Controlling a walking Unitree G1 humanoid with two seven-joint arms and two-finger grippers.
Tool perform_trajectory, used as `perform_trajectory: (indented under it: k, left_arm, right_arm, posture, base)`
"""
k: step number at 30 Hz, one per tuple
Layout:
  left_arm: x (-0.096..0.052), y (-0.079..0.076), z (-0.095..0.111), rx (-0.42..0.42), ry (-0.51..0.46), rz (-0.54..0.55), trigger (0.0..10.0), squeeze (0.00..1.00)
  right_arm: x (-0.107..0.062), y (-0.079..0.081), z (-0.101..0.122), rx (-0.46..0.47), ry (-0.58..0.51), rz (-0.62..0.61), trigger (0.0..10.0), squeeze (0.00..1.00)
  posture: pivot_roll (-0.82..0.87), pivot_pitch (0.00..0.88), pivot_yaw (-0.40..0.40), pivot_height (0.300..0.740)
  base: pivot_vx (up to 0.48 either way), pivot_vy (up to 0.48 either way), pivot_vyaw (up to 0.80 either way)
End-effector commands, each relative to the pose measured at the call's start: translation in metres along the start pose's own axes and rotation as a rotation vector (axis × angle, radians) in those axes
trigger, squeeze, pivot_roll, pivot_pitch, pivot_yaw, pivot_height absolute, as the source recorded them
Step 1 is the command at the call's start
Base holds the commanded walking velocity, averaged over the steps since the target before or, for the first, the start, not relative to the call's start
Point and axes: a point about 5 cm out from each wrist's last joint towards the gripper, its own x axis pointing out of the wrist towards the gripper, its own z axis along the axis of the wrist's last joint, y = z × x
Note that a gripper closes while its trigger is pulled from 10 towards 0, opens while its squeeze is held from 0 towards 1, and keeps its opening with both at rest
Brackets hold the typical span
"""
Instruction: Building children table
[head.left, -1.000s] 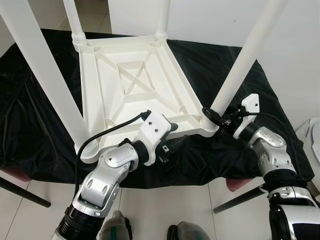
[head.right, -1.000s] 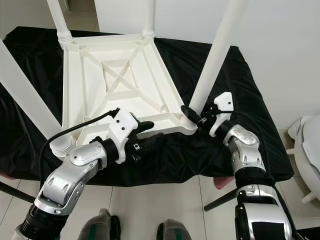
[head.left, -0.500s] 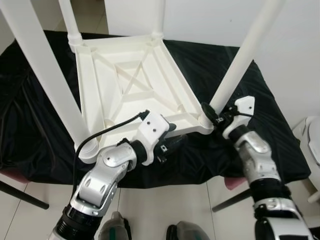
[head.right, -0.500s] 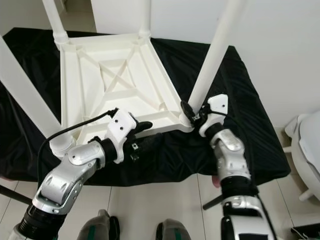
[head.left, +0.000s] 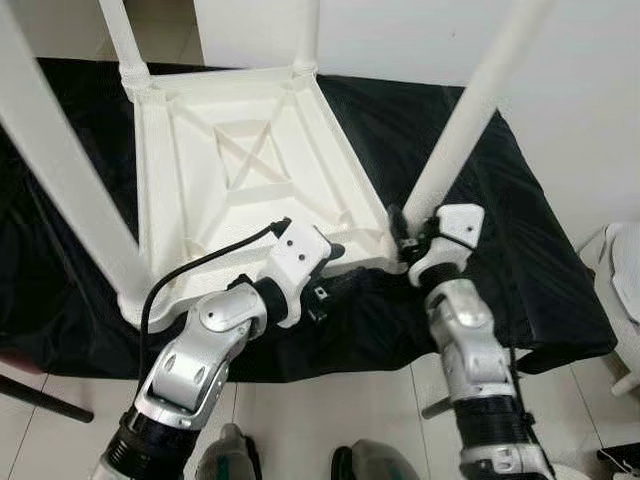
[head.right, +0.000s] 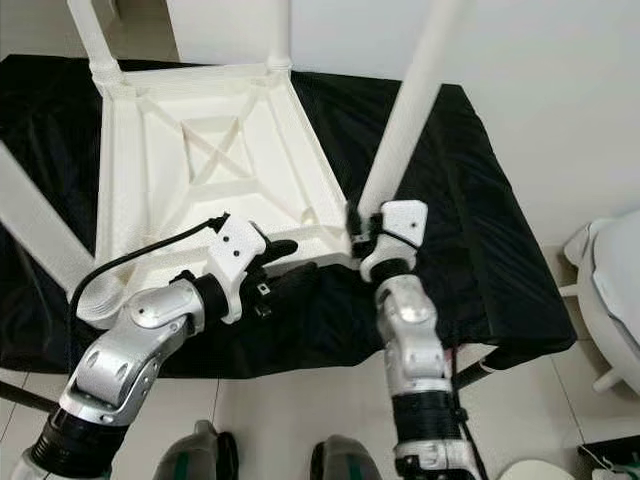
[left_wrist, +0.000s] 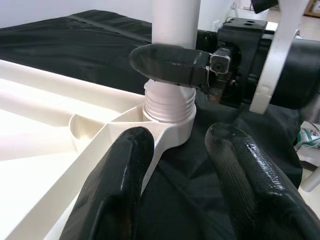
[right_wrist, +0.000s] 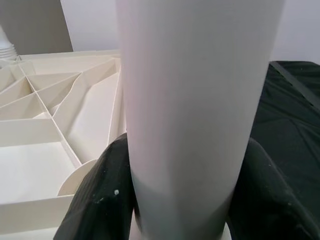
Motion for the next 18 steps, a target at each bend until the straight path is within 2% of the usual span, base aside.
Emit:
perform_trajectory:
  k: [1, 5, 6, 10, 11, 15, 18]
  left_arm:
    - [0.000, 0.002, -0.001, -0.006, 0.001, 0.007, 10.0, 0.00]
    - [0.001, 0.004, 0.000, -0.003, -0.001, 0.010, 10.0, 0.00]
    - [0.001, 0.004, 0.000, -0.001, -0.002, 0.011, 10.0, 0.00]
    - [0.001, 0.004, 0.000, 0.000, -0.003, 0.011, 10.0, 0.00]
    - [0.001, 0.004, 0.000, 0.003, -0.002, 0.008, 10.0, 0.00]
    - [0.002, 0.003, 0.000, 0.012, -0.003, 0.007, 10.0, 0.00]
    - [0.003, 0.004, 0.002, 0.013, -0.009, 0.007, 10.0, 0.00]
  right_arm:
    - [-0.003, 0.012, 0.005, 0.023, -0.010, 0.023, 0.0, 0.00]
    - [-0.005, 0.015, 0.006, 0.013, -0.003, 0.030, 0.0, 0.00]
    - [-0.005, 0.014, 0.006, 0.011, 0.004, 0.020, 10.0, 0.00]
    - [-0.004, 0.012, 0.008, 0.019, 0.005, 0.021, 10.0, 0.01]
    - [-0.005, 0.011, 0.009, 0.037, 0.003, 0.045, 10.0, 1.00]
    - [-0.005, 0.006, 0.012, 0.049, -0.002, 0.103, 10.0, 1.00]
    - [-0.001, -0.006, 0.016, 0.048, -0.009, 0.169, 10.0, 1.00]
  posture:
    - [-0.13, 0.050, -0.028, 0.740]
    - [-0.13, 0.050, -0.030, 0.740]
    - [-0.13, 0.049, -0.031, 0.740]
    - [-0.13, 0.049, -0.031, 0.740]
    - [-0.14, 0.046, -0.034, 0.740]
    - [-0.14, 0.047, -0.034, 0.740]
    - [-0.13, 0.046, -0.038, 0.740]
  base:
    - [0.000, 0.000, 0.00]
    - [0.000, 0.000, 0.00]
    - [0.000, 0.000, 0.00]
    - [0.000, 0.000, 0.00]
    - [0.000, 0.000, 0.00]
    - [0.000, 0.000, 0.00]
    - [0.000, 0.000, 0.00]
